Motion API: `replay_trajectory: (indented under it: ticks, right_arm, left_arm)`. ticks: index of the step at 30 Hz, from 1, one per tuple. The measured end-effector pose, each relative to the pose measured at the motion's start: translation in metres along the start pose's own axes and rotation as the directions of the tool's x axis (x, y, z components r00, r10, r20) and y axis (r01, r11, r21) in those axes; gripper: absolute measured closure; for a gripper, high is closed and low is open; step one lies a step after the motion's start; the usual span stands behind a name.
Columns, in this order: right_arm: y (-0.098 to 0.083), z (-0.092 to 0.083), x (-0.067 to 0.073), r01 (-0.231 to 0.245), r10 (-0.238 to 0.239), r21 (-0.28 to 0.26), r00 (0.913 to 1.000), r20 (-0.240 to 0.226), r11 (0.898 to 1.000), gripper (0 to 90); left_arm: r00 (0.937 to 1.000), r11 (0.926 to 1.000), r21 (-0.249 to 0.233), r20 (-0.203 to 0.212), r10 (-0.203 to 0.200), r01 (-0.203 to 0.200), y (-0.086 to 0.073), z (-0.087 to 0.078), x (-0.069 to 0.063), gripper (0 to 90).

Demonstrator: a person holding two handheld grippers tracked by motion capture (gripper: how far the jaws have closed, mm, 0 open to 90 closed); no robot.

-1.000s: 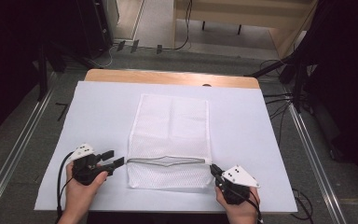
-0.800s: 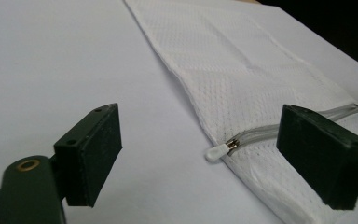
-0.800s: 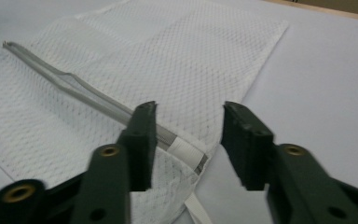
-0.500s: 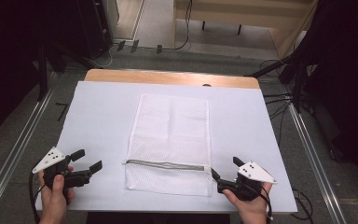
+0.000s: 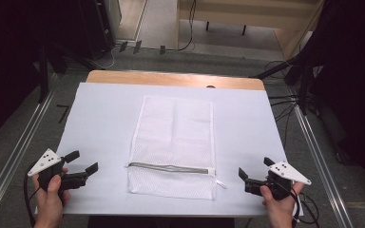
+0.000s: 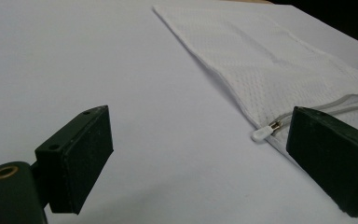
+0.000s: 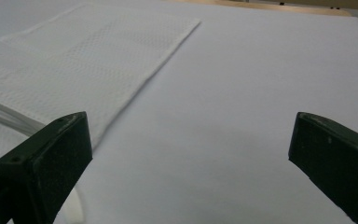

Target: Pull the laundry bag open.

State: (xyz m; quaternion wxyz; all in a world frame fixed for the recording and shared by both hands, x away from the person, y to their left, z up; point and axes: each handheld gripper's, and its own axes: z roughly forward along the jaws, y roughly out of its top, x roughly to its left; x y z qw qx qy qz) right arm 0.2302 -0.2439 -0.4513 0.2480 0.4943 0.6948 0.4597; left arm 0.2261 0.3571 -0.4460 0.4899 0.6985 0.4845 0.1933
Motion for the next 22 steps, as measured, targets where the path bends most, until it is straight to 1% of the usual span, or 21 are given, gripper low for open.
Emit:
replay_trajectory:
  ticks: [2, 5, 7, 10, 13, 15, 17, 19, 22]
  right_arm:
    - [-0.002, -0.002, -0.009, -0.014, 0.014, -0.001, 0.9997, 0.021, 1.000, 0.0]
    - [-0.005, -0.004, -0.022, -0.037, 0.036, 0.004, 0.9985, 0.040, 0.999, 0.0]
    - [-0.007, -0.005, -0.029, -0.055, 0.054, 0.006, 0.9976, 0.044, 0.998, 0.0]
    - [-0.010, -0.006, -0.037, -0.069, 0.069, 0.008, 0.9960, 0.058, 0.998, 0.0]
    - [-0.012, -0.009, -0.045, -0.084, 0.083, 0.005, 0.9939, 0.072, 0.996, 0.0]
    - [-0.014, -0.010, -0.050, -0.096, 0.096, -0.001, 0.9922, 0.080, 0.995, 0.0]
    - [-0.015, -0.011, -0.054, -0.112, 0.112, -0.003, 0.9905, 0.079, 0.994, 0.0]
    - [-0.016, -0.010, -0.054, -0.109, 0.108, -0.002, 0.9907, 0.082, 0.994, 0.0]
    - [-0.015, -0.009, -0.051, -0.102, 0.101, 0.001, 0.9912, 0.085, 0.995, 0.0]
  left_arm:
    - [0.9999, 0.9999, -0.007, 0.001, -0.010, 0.010, 0.000, -0.001, 0.003, 7.2]
    - [0.9998, 0.9998, -0.009, -0.007, -0.016, 0.016, 0.000, -0.003, 0.007, 7.2]
    - [0.9998, 0.9999, -0.009, -0.014, -0.012, 0.012, 0.000, -0.003, 0.008, 7.2]
    - [0.9996, 0.9999, -0.013, -0.027, -0.006, 0.005, 0.000, -0.007, 0.013, 7.2]
    - [0.9993, 0.9993, -0.028, -0.028, -0.026, 0.025, 0.000, -0.009, 0.018, 7.2]
    - [0.9991, 0.9992, -0.025, -0.028, -0.031, 0.030, -0.001, -0.010, 0.020, 7.2]
    - [0.9994, 0.9993, -0.027, -0.021, -0.028, 0.027, -0.001, -0.010, 0.020, 7.2]
    - [0.9996, 0.9995, -0.023, -0.015, -0.023, 0.022, -0.001, -0.008, 0.018, 7.2]
    - [0.9998, 0.9997, -0.020, -0.014, -0.011, 0.011, -0.001, -0.007, 0.016, 7.2]
